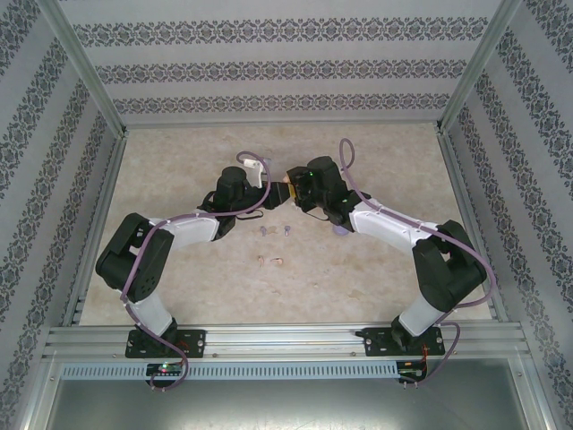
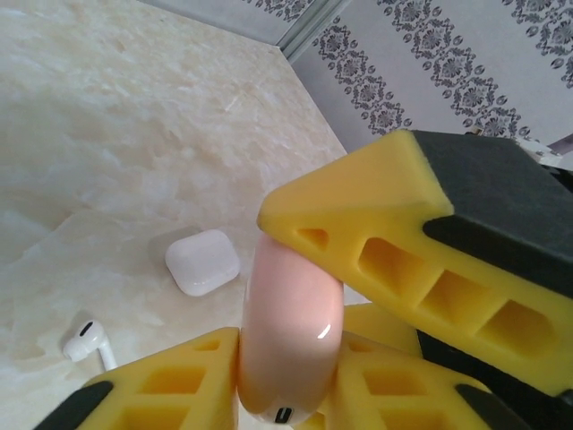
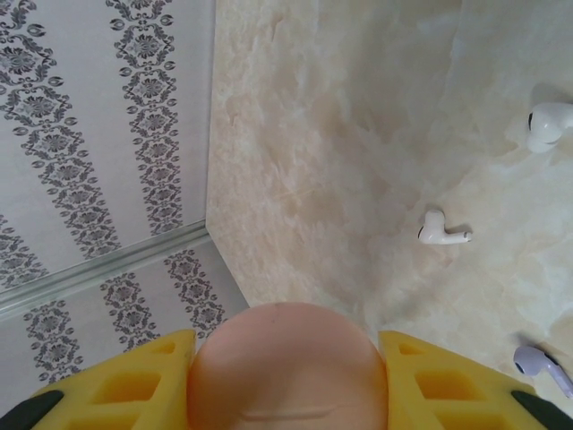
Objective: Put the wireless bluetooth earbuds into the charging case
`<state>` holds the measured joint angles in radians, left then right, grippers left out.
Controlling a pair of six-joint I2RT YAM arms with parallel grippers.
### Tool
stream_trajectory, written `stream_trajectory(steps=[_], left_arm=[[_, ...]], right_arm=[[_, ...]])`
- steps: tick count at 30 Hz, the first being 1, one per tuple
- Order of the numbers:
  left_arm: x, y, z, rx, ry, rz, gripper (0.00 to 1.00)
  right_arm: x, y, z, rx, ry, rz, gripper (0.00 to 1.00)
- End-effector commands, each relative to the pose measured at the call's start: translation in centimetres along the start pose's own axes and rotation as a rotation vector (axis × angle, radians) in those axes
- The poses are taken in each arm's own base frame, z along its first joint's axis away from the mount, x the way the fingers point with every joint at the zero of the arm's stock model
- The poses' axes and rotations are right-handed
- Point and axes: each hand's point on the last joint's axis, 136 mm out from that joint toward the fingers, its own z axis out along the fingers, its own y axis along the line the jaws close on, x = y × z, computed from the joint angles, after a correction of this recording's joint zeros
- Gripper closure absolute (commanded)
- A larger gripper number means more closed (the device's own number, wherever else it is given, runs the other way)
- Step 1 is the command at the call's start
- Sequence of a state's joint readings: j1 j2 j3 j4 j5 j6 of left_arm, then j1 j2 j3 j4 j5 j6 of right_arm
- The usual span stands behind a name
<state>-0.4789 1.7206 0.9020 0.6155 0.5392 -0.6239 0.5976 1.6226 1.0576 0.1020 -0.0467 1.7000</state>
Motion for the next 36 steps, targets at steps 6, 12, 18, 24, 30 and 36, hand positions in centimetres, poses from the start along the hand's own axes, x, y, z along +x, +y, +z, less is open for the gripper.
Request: stream_trajectory(steps=[6, 12, 18, 24, 30, 36], left_arm=[[-2.7, -3.0, -0.1, 0.080, -0.085, 0.068, 0.91], [-3.0, -3.5, -0.2, 0.092, -0.080, 0.068, 1.00], [-2.5, -3.6, -0.2, 0.101, -0.053, 0.050, 1.00], [-1.9, -3.4, -0.9, 0.104, -0.008, 0.042, 1.00], [-1.8, -3.3, -2.6, 0.146, 0.070, 0.024, 1.00], [-0.5, -4.6, -3.8, 0.192, 0.182, 0.050, 1.00]], right_arm=[[0.6, 0.1, -1.0, -0.014, 0.028, 0.007, 0.63], [0.4, 0.2, -1.2, -0.021, 0.024, 0.011, 0.60], [-0.7, 1.7, -1.7, -0.067, 0.016, -0.006, 0.27], [-4.4, 3.2, -6.2, -0.112, -0.071, -0.183, 0.17], [-6.3, 0.2, -10.9, 0.024, -0.114, -0.594, 0.02], [-3.6, -0.8, -13.7, -0.141, -0.032, -0.905, 0.06]])
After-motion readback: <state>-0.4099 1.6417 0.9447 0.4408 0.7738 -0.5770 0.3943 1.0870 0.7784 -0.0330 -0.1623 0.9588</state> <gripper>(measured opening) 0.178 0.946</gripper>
